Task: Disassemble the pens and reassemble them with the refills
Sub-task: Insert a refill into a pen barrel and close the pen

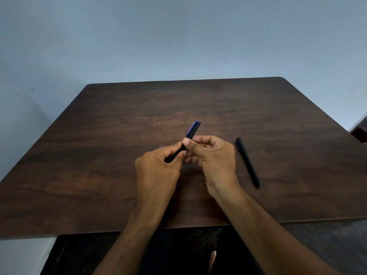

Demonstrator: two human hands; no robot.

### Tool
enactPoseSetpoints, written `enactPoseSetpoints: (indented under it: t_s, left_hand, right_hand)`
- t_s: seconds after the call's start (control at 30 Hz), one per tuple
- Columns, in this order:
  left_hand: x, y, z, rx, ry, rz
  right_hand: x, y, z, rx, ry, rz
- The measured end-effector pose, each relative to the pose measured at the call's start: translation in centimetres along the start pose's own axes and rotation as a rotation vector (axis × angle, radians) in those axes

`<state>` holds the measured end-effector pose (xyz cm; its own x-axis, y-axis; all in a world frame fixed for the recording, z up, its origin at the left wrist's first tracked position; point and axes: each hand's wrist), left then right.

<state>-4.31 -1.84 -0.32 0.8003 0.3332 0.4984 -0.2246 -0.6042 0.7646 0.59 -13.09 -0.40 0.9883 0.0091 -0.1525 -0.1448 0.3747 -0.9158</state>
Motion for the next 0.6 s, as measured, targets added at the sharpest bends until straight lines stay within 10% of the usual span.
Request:
enactPoseSetpoints:
  t_s: [0.6]
  left_hand:
    - [0.0, 1.2, 4.0, 0.025, -0.242, 0.099]
  right_hand:
    - [0.3, -4.8, -7.6, -0.828, 0.301, -0.277]
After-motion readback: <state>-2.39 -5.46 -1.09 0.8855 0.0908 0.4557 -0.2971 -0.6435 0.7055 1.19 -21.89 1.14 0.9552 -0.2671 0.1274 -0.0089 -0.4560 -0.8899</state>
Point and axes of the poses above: each hand's wrist, its own x-axis towards the middle knuckle, its own z-axis out of the palm, y = z × x, and after that the axes turned 5 degrees about z, right-handed
